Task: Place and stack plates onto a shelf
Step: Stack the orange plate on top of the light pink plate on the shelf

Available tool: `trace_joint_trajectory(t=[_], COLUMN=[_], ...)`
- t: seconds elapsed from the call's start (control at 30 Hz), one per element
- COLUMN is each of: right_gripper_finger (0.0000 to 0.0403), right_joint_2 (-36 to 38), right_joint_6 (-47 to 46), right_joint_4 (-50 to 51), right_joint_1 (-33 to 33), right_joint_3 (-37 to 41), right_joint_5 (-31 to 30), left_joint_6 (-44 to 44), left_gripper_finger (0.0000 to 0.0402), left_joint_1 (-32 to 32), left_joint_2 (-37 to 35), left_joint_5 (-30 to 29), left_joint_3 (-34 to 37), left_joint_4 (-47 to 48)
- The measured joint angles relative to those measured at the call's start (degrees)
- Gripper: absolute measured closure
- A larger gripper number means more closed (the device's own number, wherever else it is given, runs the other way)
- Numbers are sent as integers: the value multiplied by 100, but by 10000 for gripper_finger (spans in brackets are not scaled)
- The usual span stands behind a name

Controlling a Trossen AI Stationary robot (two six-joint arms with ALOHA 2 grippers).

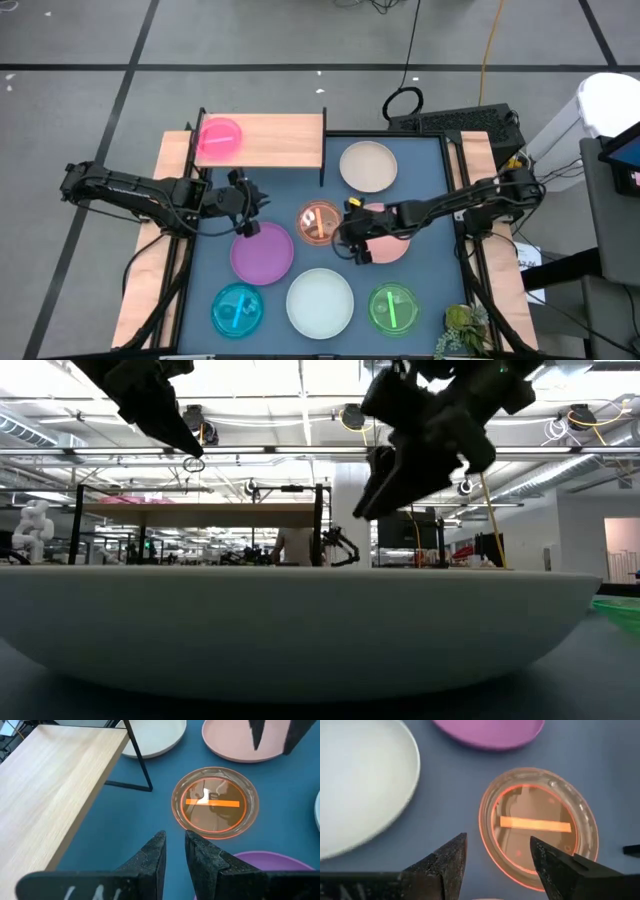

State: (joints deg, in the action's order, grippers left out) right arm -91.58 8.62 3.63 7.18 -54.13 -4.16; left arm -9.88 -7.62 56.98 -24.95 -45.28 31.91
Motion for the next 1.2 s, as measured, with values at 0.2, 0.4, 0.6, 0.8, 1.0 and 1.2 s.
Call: trace_joint_trajectory(t=[0.2,0.4,0.6,0.8,1.0,1.2], right_gripper_finger=[228,268,279,280,298,336], right_joint_2=[-377,-768,-1006,-1146,-1305,-1315], right_joint_6=[384,716,959,1303,1462,1496], right_joint_4=[-151,-216,-367,-595,-622,-673], right_joint_1=[-13,-13,-13,-13,-13,-34], right_joint_3=[0,2,2,0,0,0], right_joint_5=[-17,-19,-57,-198,-199,-207], left_joint_6=[73,73,73,105,115,115], left_gripper_finger=[323,323,323,323,323,323], left_joint_1=[0,0,0,4,2,2], left_joint_2=[2,2,0,1,0,2], left_joint_5=[0,0,0,0,0,0], left_joint_3=[0,0,0,0,0,0], left_joint_4=[-68,-80,-80,-83,-88,-89])
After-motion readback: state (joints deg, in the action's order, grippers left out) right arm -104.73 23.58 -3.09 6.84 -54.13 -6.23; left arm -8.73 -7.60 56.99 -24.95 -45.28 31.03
